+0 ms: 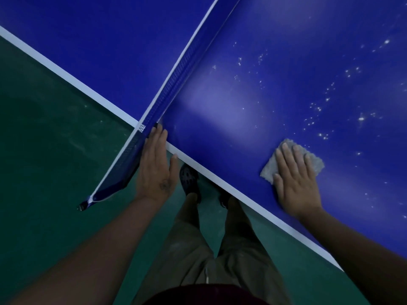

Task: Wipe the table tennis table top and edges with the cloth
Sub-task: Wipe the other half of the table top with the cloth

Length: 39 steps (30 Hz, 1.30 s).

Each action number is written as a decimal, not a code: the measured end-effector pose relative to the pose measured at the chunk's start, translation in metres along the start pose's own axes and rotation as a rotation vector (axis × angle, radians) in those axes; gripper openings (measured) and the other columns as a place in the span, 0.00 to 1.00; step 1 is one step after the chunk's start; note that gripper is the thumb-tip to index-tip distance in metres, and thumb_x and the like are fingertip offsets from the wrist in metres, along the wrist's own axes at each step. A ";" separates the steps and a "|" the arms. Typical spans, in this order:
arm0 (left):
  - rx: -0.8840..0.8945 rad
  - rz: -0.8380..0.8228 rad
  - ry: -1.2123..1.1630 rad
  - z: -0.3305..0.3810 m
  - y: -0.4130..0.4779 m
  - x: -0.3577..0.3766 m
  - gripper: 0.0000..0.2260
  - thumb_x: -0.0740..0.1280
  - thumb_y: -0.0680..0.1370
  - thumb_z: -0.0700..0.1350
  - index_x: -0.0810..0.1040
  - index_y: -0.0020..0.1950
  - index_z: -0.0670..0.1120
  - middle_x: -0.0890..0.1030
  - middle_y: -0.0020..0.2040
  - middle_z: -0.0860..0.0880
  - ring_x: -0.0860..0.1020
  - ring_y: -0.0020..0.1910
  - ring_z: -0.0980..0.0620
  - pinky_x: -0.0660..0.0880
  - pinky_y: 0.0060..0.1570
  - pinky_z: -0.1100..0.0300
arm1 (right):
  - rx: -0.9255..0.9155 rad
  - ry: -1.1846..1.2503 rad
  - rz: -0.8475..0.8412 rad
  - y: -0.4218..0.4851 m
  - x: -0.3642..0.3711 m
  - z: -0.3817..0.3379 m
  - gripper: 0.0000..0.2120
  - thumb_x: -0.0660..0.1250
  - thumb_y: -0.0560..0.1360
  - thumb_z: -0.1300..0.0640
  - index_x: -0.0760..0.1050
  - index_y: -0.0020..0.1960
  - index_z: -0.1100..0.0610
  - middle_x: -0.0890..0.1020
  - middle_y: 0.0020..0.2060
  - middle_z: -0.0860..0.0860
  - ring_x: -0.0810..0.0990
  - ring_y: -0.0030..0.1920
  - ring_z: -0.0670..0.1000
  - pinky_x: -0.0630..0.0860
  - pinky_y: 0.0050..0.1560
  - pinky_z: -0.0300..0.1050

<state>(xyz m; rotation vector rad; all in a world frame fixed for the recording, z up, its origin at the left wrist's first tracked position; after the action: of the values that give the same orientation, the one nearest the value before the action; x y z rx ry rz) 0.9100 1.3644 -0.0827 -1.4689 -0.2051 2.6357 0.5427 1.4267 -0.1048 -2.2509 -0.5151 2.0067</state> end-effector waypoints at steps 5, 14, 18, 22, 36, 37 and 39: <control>-0.030 -0.040 -0.071 -0.004 -0.001 -0.007 0.32 0.63 0.84 0.39 0.56 0.87 0.39 0.58 0.87 0.44 0.54 0.87 0.49 0.54 0.86 0.52 | -0.326 -0.010 0.005 0.037 0.000 -0.100 0.30 0.56 0.88 0.49 0.53 0.87 0.58 0.52 0.87 0.54 0.50 0.87 0.59 0.54 0.84 0.66; -0.141 -0.021 -0.173 -0.011 0.002 -0.008 0.28 0.57 0.87 0.48 0.57 0.88 0.47 0.61 0.87 0.51 0.59 0.85 0.55 0.52 0.79 0.71 | -0.456 -0.004 0.030 0.188 -0.032 -0.189 0.30 0.47 0.88 0.45 0.52 0.87 0.53 0.53 0.87 0.51 0.49 0.87 0.55 0.45 0.86 0.60; -0.107 0.018 -0.140 -0.008 0.002 -0.004 0.28 0.58 0.88 0.49 0.56 0.88 0.46 0.60 0.87 0.49 0.57 0.85 0.56 0.52 0.82 0.65 | -0.181 0.029 0.128 0.242 -0.063 -0.108 0.29 0.49 0.88 0.47 0.54 0.87 0.55 0.55 0.86 0.54 0.51 0.86 0.58 0.47 0.86 0.60; -0.082 0.081 -0.141 0.003 0.001 0.002 0.28 0.59 0.88 0.46 0.58 0.87 0.41 0.61 0.86 0.46 0.57 0.85 0.54 0.54 0.86 0.51 | 0.103 0.059 0.122 0.245 -0.076 -0.076 0.30 0.43 0.89 0.46 0.48 0.87 0.57 0.50 0.87 0.55 0.46 0.87 0.59 0.41 0.86 0.58; 0.135 0.123 -0.193 0.045 0.064 0.029 0.25 0.61 0.88 0.42 0.63 0.84 0.37 0.65 0.84 0.42 0.61 0.85 0.44 0.63 0.81 0.37 | -0.104 0.004 0.120 0.277 -0.088 -0.069 0.29 0.47 0.88 0.47 0.52 0.87 0.55 0.52 0.87 0.53 0.48 0.87 0.57 0.44 0.85 0.58; 0.142 0.135 -0.192 0.050 0.072 0.031 0.24 0.61 0.88 0.41 0.64 0.83 0.36 0.66 0.84 0.41 0.62 0.85 0.43 0.64 0.81 0.37 | -0.005 0.027 0.114 0.290 -0.096 -0.052 0.30 0.46 0.88 0.47 0.49 0.87 0.55 0.50 0.87 0.53 0.46 0.87 0.56 0.42 0.85 0.57; 0.155 0.156 -0.187 0.060 0.086 0.034 0.23 0.62 0.88 0.39 0.65 0.82 0.35 0.67 0.83 0.39 0.63 0.84 0.41 0.65 0.80 0.37 | 0.134 0.070 0.101 0.306 -0.104 -0.031 0.30 0.45 0.89 0.47 0.46 0.88 0.56 0.47 0.87 0.53 0.43 0.87 0.56 0.41 0.85 0.57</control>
<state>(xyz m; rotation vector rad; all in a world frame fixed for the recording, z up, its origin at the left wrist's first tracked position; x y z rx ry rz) 0.8374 1.2815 -0.0951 -1.2390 0.1010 2.8386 0.6238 1.1130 -0.0874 -2.2986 -0.2578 1.9350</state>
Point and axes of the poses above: each hand's wrist, its own y-axis towards the middle knuckle, its own x-axis out of the palm, z = x × y, the point moved 6 cm from there along y, towards the middle knuckle
